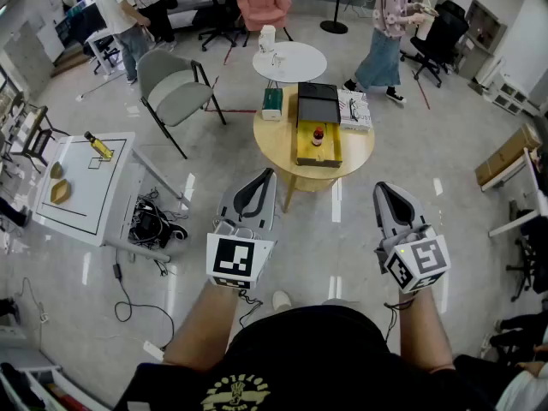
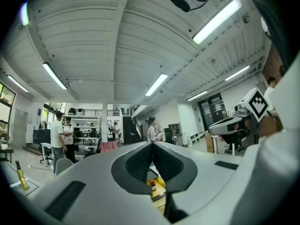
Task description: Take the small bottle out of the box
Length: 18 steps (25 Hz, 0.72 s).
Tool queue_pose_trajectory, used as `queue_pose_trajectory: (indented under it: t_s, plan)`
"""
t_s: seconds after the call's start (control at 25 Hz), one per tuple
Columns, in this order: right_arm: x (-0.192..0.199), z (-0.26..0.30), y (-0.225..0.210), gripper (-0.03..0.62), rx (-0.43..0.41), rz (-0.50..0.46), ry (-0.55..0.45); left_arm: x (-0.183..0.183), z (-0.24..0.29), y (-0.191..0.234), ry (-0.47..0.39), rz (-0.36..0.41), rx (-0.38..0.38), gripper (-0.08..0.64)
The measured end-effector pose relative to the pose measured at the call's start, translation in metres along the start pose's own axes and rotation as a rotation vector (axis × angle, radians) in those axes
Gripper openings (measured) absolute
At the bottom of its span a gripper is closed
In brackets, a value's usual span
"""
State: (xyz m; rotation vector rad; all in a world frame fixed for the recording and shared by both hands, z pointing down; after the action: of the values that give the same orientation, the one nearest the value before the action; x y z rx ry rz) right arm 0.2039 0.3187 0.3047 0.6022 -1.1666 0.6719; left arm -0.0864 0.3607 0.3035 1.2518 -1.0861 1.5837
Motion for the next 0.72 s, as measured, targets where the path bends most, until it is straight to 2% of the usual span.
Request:
queue_pose_trajectory:
  t_s: [0.16, 0.4, 0.72]
  plan:
    - [-0.006, 0.013, 0.017, 0.014, -0.025, -0.007, 0.009, 0.003, -0.003, 0.015, 0.019, -0.022, -0.007, 0.014]
    - [-0.009, 0.025, 0.027, 0.014, -0.016, 0.001, 0.010, 0.010, -0.002, 0.023, 0.030, -0.022, 0.005, 0.014]
    - [-0.004, 0.030, 0.013, 0.015, 0.001, 0.016, 0.006, 0.015, 0.011, 0.018, 0.053, -0.010, 0.022, 0.014]
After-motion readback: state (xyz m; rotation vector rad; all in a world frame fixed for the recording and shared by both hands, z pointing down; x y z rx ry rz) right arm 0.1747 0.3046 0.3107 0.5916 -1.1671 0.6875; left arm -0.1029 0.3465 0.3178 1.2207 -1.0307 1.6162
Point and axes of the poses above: the fingertips, and each gripper's own axes: z forward along the fingers, y to its left, x out of its underside, the point moved 10 cm from there along -z, backward along the fingers, and after that the axes turned 9 degrees about y, right-handed, at the moved point
